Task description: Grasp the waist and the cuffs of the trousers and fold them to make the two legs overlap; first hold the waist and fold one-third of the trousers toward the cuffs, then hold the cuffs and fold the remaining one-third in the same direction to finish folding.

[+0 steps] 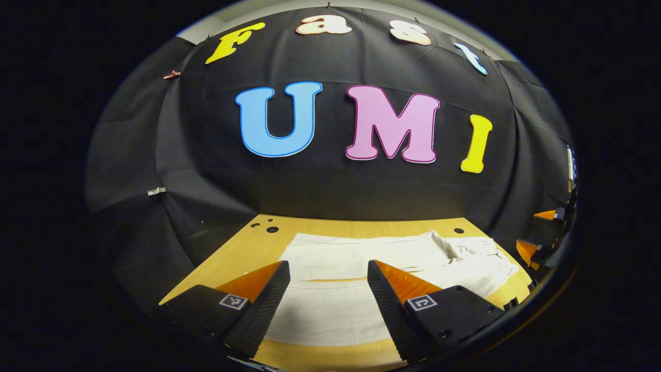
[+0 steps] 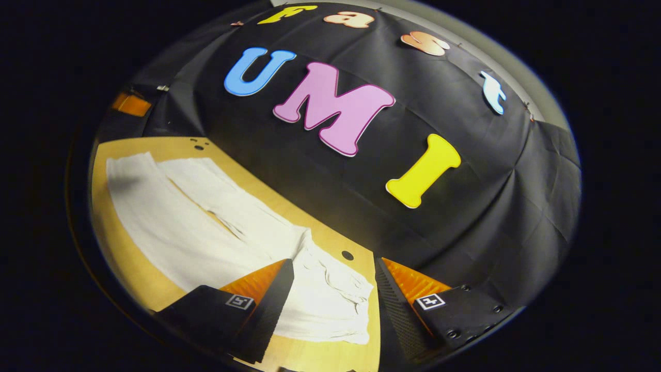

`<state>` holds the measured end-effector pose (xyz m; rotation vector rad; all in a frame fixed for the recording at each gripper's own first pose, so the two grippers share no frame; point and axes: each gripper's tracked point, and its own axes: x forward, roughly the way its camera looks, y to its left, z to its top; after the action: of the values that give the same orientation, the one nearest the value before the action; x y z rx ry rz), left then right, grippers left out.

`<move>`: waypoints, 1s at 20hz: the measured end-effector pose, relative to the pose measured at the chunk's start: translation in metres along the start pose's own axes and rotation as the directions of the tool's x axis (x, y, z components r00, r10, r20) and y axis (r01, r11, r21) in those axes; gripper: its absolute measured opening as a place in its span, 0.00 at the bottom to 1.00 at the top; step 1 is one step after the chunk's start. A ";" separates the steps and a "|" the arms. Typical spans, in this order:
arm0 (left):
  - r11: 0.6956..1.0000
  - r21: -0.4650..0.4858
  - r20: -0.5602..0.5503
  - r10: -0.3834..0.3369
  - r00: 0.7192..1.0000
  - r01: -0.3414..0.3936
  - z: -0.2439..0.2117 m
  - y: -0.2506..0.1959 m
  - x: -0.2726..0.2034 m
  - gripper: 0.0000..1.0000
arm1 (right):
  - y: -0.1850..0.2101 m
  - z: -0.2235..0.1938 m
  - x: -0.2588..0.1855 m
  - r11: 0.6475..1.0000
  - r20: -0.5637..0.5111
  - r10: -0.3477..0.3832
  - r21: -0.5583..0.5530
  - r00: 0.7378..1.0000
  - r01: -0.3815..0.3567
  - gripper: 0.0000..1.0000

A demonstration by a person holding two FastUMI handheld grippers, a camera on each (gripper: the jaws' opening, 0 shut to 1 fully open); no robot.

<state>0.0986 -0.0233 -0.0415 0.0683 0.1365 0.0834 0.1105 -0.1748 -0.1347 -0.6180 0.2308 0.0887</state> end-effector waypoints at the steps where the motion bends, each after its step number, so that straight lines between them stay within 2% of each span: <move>1: 1.000 -0.002 -0.005 0.015 1.000 -0.015 -0.002 0.002 0.002 0.96 | -0.001 -0.014 0.004 0.999 -0.015 0.021 -0.045 1.000 -0.022 0.98; 4: 0.999 -0.016 -0.032 0.035 0.999 -0.036 -0.012 0.002 0.005 0.96 | -0.010 -0.054 0.016 0.984 -0.068 0.076 -0.157 0.995 -0.086 0.97; 9: 0.997 0.009 -0.063 0.074 0.995 -0.074 -0.025 0.004 0.011 0.96 | -0.026 -0.125 0.022 0.938 -0.176 0.125 -0.300 0.976 -0.175 0.97; 16: 0.993 0.044 -0.116 0.116 0.986 -0.112 -0.042 0.009 0.022 0.95 | -0.027 -0.210 0.025 0.859 -0.328 0.201 -0.394 0.923 -0.327 0.98; 20: 0.990 0.073 -0.145 0.132 0.981 -0.123 -0.051 0.013 0.027 0.95 | -0.035 -0.240 0.034 0.828 -0.389 0.185 -0.433 0.903 -0.356 0.97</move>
<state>0.1175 -0.0051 -0.0945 0.1347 0.2849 0.2127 0.1041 -0.3429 -0.3124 -1.1163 0.6411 0.3338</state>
